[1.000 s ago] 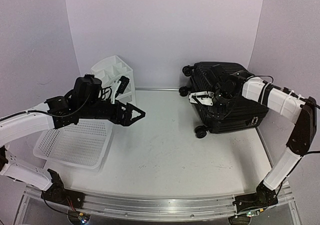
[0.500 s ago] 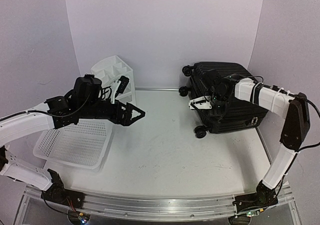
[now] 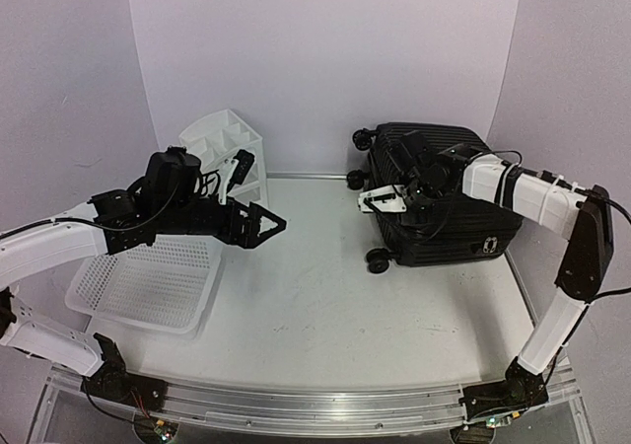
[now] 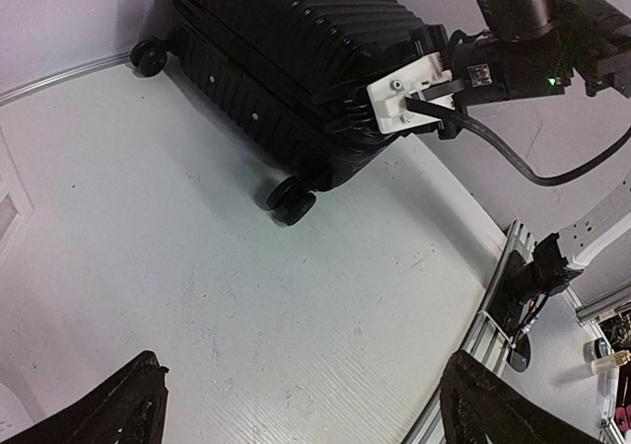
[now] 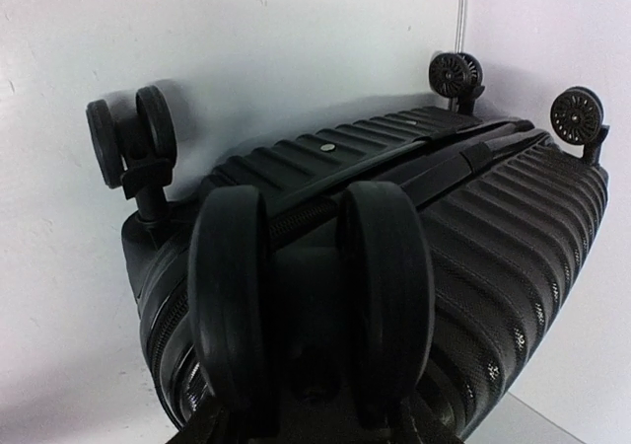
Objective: Open, take out, and arrange the luggage
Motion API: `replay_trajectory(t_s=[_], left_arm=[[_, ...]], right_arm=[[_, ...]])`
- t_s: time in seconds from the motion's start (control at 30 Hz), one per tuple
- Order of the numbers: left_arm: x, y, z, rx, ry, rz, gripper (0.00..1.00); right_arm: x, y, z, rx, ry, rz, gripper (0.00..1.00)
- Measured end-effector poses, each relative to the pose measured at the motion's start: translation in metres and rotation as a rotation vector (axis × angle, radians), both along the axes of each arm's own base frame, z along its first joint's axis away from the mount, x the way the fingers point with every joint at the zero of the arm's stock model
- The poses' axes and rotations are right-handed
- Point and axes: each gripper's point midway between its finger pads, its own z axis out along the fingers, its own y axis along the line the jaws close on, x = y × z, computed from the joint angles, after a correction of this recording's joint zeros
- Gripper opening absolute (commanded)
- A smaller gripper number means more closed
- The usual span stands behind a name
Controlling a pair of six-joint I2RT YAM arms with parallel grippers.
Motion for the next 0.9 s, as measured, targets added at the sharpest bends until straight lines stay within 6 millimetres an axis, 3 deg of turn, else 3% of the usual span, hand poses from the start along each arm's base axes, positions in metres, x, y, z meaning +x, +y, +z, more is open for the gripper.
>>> replay_trajectory(t_s=[0.23,0.4,0.57,0.77,0.87,0.9], left_arm=[[0.003,0.002,0.000,0.005,-0.005,0.016,0.97],[0.007,0.005,-0.001,0.013,-0.011,0.050,0.97],[0.010,0.008,-0.004,0.019,-0.006,0.075,0.97],[0.011,0.010,-0.009,0.027,0.005,0.090,0.98],[0.011,0.010,-0.009,0.028,0.005,0.091,0.98],[0.012,0.009,-0.010,0.030,0.007,0.091,0.98]], right_arm=[[-0.022,0.080,0.012,0.205,0.040,0.061,0.26],[-0.023,0.140,0.016,0.360,0.079,0.018,0.38],[-0.033,0.189,0.023,0.569,0.172,-0.037,0.67],[-0.055,0.206,0.036,0.741,0.291,-0.197,0.89],[-0.065,0.190,0.047,0.795,0.310,-0.297,0.97],[-0.071,0.175,0.054,0.822,0.315,-0.348,0.97]])
